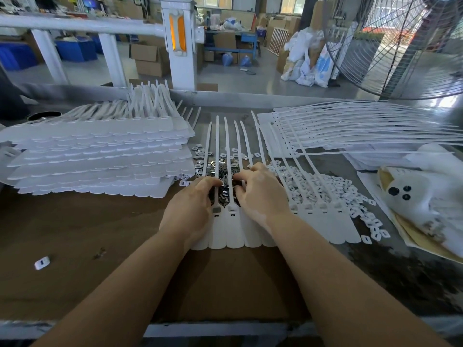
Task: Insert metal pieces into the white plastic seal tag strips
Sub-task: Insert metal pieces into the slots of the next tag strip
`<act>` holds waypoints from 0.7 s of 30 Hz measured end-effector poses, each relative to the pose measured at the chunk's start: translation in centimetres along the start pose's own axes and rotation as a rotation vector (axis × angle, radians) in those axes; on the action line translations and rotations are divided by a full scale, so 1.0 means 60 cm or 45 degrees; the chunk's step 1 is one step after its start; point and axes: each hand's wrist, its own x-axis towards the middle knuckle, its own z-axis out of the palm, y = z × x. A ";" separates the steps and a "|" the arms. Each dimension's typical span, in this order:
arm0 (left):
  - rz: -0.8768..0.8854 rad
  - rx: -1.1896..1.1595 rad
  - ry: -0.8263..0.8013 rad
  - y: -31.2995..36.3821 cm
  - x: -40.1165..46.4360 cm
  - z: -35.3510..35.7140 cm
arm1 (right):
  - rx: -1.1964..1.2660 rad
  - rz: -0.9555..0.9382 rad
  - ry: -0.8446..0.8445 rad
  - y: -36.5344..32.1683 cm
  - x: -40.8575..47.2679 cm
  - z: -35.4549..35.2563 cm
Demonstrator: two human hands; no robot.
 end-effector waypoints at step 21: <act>0.027 -0.007 0.011 -0.005 -0.002 0.002 | 0.029 0.053 0.133 0.001 0.002 0.012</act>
